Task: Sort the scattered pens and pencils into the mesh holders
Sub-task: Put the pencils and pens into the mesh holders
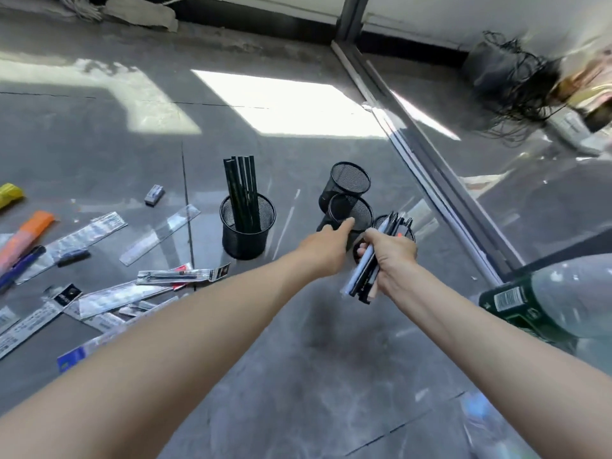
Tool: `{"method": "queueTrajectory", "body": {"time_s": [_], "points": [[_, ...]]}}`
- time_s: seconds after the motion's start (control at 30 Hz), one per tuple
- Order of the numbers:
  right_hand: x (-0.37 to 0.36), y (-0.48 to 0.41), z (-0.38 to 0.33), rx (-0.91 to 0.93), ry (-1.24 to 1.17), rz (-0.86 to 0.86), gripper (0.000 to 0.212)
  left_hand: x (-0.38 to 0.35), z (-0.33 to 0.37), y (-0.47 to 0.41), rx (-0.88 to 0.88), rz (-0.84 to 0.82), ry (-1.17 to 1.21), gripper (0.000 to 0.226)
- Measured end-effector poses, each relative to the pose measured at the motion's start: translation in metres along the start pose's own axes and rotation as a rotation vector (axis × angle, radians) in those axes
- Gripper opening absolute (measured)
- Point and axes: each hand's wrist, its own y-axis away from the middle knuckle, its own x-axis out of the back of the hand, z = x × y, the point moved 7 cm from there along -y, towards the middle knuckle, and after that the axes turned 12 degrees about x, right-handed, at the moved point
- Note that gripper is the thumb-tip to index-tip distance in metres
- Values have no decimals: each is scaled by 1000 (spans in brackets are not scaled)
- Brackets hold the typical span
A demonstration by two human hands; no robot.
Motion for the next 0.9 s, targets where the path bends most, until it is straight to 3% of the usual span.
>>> {"method": "queueTrajectory", "body": {"time_s": [0.1, 0.23, 0.33, 0.47, 0.63, 0.77, 0.9], "points": [[4, -6, 1, -6, 4, 6, 18, -4, -2, -10, 42, 4, -20, 61], [-2, -5, -1, -42, -90, 21, 18, 9, -5, 0, 10, 127, -79, 28], [-11, 3, -10, -16, -152, 16, 21, 15, -22, 18, -16, 164, -118, 15], [-26, 21, -17, 49, -179, 26, 16, 14, -60, 54, -78, 151, -55, 13], [-40, 55, -25, 298, -119, 149, 24, 6, -90, 100, -129, 93, -13, 13], [-62, 91, -23, 579, 71, 48, 26, 8, -97, 116, -120, 129, 45, 18], [-63, 106, -3, 618, 137, 15, 24, 11, -99, 120, -114, 144, 97, 12]]}}
